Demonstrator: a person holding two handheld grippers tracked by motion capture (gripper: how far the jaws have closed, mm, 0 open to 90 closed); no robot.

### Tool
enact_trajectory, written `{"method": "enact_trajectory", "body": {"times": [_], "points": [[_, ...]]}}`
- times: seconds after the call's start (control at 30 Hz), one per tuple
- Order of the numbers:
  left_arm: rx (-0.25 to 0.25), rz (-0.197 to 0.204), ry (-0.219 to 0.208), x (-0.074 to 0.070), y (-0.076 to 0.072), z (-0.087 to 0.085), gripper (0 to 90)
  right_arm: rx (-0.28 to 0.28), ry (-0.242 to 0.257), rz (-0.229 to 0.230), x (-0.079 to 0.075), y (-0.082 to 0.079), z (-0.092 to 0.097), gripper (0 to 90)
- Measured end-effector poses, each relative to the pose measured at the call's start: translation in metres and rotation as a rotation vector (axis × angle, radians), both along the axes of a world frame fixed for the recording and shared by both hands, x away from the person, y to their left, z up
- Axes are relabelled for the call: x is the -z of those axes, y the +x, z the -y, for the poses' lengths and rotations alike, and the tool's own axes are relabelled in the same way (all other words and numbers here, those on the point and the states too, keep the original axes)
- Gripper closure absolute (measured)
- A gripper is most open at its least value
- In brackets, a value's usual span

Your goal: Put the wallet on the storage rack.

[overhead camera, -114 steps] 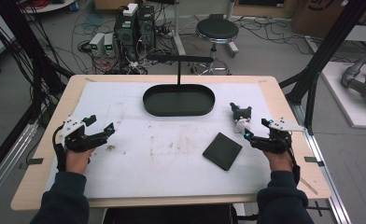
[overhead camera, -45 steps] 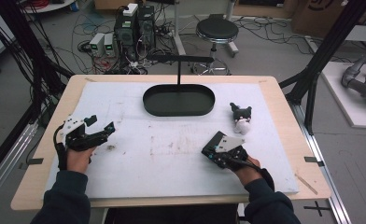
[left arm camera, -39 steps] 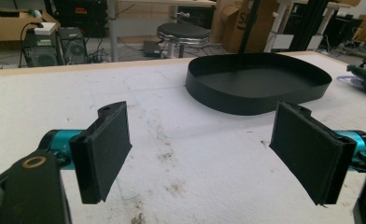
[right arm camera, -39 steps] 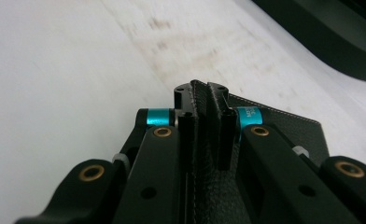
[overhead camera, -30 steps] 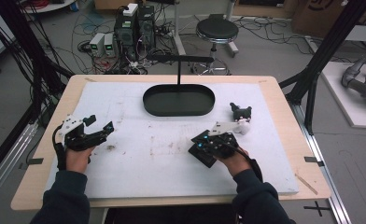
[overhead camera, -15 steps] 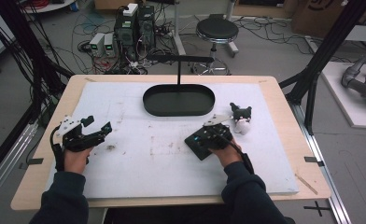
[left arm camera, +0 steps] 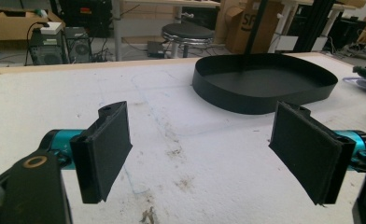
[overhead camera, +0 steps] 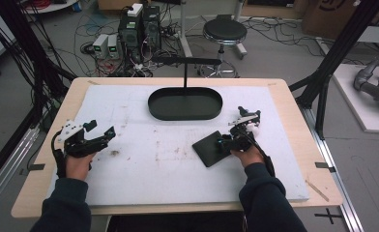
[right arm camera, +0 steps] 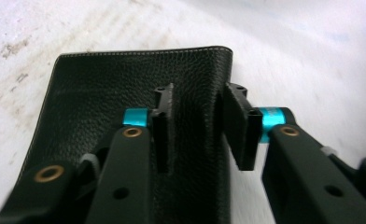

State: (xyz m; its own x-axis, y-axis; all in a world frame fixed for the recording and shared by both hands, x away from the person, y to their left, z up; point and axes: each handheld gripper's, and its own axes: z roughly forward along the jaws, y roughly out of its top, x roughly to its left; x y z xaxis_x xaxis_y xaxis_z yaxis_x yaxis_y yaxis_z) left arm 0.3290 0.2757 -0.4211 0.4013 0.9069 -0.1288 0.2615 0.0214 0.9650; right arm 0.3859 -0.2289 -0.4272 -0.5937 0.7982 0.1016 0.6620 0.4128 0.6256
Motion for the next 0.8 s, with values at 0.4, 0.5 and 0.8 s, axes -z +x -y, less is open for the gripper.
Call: {"method": "enact_trajectory", "body": {"times": [0.4, 0.5, 0.8], "points": [[0.000, -0.001, 0.012, 0.000, -0.001, 0.002, 20.1, -0.169, -0.069, -0.016, -0.008, -0.025, 0.016, 32.5], [0.006, 0.001, 0.020, -0.001, 0.000, 0.004, 20.1, -0.241, -0.079, 0.087, -0.007, -0.020, 0.014, 27.7], [0.008, -0.001, 0.018, 0.000, 0.003, 0.005, 20.5, -0.364, 0.015, 0.100, 0.010, 0.011, 0.005, 27.5]]}}
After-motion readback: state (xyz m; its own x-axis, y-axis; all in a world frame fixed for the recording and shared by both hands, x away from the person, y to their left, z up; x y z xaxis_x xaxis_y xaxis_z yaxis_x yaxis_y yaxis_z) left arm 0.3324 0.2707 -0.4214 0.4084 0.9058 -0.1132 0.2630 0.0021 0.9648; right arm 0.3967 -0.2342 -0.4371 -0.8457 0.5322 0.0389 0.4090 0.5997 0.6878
